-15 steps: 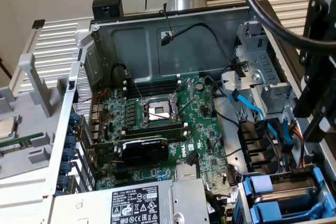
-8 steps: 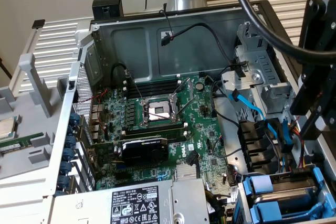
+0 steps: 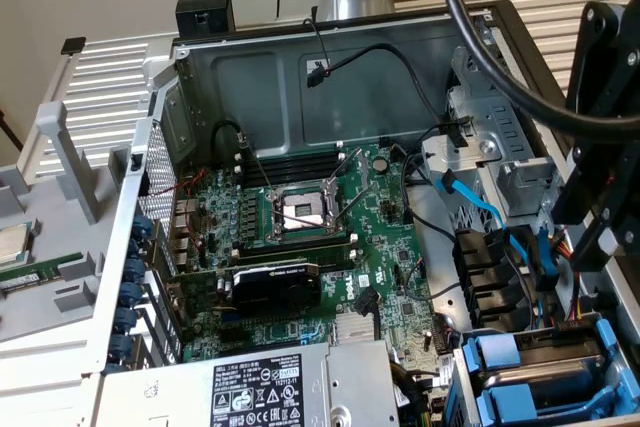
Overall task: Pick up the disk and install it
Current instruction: 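Insert the second disk wire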
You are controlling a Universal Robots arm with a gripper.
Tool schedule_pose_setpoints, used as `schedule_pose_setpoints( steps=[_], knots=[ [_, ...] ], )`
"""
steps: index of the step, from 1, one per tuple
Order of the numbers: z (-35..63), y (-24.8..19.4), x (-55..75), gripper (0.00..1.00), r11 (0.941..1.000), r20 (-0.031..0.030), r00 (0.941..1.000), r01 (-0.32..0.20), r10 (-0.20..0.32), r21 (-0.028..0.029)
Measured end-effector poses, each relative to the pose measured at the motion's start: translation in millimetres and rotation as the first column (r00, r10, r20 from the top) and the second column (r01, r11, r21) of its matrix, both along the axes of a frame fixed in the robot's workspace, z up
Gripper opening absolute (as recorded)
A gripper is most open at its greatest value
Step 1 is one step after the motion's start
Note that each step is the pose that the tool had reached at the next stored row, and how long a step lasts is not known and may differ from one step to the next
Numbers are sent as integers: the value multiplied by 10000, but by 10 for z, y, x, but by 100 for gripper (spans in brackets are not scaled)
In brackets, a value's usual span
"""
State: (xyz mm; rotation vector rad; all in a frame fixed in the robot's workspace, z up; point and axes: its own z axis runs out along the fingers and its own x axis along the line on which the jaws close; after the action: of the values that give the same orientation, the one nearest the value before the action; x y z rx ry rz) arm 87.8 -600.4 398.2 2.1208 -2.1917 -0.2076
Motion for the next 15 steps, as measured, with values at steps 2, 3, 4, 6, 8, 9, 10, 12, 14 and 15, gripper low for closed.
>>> schedule_pose_setpoints(
  steps=[2,3,4,6,8,9,10,12,14,15],
  knots=[
    [-2,1,13,37,10000,-5,10000,3,-3,1],
    [-5,0,13,37,10000,-5,10000,10,-10,6],
    [-10,0,13,37,10000,-5,10000,21,-21,14],
    [-19,0,14,37,10000,-5,10000,39,-39,29],
    [-37,0,14,37,10000,-5,10000,60,-60,45],
    [-49,0,14,37,10000,-6,10000,71,-71,48],
    [-66,0,14,37,10000,-6,10000,86,-86,49],
    [-101,0,14,37,9999,-5,9999,112,-112,53],
    [-137,0,14,37,9999,-6,9999,134,-134,59],
    [-154,0,14,37,9999,-6,9999,144,-144,62]
  ],
)
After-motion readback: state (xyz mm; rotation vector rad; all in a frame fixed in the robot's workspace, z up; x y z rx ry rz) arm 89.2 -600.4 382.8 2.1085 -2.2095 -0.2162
